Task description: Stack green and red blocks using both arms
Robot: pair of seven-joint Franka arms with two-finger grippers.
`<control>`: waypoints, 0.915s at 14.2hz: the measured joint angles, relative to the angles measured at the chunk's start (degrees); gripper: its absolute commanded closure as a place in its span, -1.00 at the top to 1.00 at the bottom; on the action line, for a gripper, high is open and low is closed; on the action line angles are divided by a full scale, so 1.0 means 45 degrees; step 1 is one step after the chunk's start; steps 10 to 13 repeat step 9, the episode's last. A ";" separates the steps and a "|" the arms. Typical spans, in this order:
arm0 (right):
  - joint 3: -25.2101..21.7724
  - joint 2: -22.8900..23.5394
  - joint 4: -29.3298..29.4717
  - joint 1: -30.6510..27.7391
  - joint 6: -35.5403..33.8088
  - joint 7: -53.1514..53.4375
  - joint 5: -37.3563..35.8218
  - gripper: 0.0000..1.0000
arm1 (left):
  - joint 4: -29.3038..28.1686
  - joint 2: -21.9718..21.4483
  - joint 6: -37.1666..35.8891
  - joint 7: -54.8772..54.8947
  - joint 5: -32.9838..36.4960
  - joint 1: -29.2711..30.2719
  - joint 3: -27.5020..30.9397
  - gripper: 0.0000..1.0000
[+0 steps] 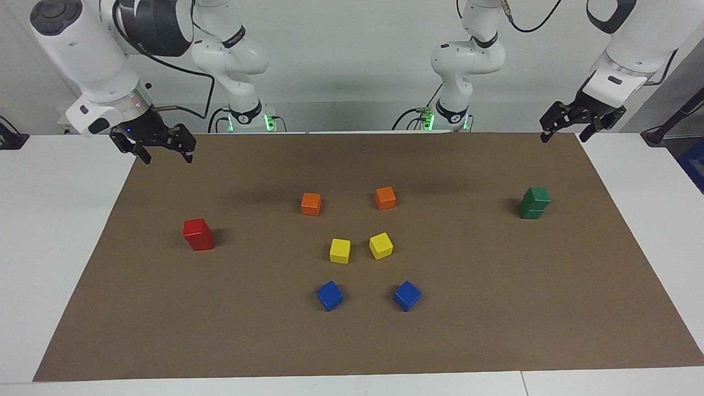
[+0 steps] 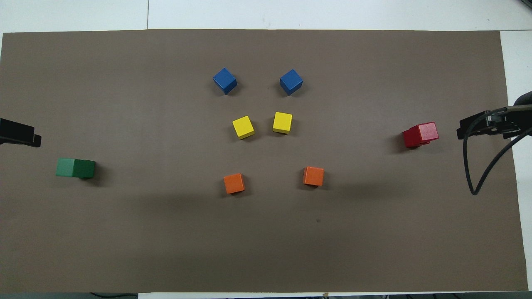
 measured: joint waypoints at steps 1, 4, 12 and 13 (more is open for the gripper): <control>-0.0002 0.0000 0.0000 -0.0001 0.0000 0.0003 -0.0064 0.97 | 0.0000 0.0000 0.0000 0.0000 0.0000 0.0000 -0.0004 1.00; -0.0008 0.0000 0.0000 -0.0002 -0.0001 0.0006 -0.0293 0.97 | 0.0000 -0.0001 0.0000 0.0000 0.0000 0.0000 -0.0005 1.00; -0.0008 0.0000 0.0000 -0.0002 0.0000 0.0007 -0.0385 0.98 | 0.0000 -0.0001 0.0000 0.0000 -0.0001 -0.0002 -0.0017 1.00; -0.0008 0.0000 0.0000 -0.0002 0.0000 0.0007 -0.0385 0.98 | 0.0000 -0.0001 0.0000 0.0000 -0.0001 -0.0002 -0.0017 1.00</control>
